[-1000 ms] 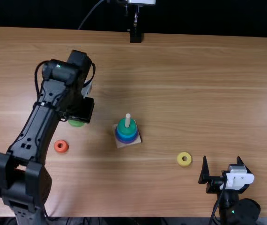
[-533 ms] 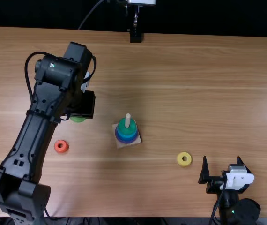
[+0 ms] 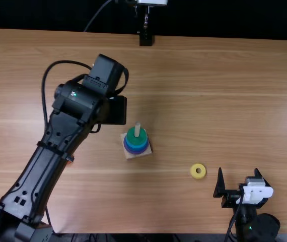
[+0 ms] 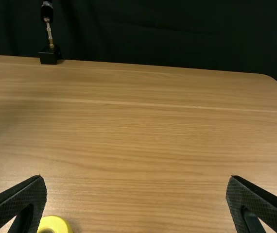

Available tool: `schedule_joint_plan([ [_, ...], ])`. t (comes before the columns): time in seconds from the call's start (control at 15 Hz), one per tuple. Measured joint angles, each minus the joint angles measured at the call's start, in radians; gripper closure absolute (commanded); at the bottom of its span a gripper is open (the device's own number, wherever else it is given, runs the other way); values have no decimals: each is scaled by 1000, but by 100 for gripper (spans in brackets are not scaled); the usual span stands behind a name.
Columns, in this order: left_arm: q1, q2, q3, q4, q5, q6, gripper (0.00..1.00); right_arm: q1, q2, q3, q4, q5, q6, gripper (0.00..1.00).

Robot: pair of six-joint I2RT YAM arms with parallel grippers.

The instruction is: Build the Hanoi tower: stack the rings onto the peg from bottom to top in this color order: purple, dark blue, light blue, dark green, light green, yellow, orange.

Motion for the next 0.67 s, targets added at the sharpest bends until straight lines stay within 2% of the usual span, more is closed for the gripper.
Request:
schedule_joint_plan([
  [0.27, -77, 0, -14, -4, 0, -26, 94, 0, 0, 0, 0, 0, -1, 0],
  [0.53, -113, 11, 11, -9, -1, -73, 94, 0, 0, 0, 0, 0, 0, 0],
  [0.67, -129, 40, 40, -8, 0, -79, 94, 0, 0, 0, 0, 0, 0, 0],
])
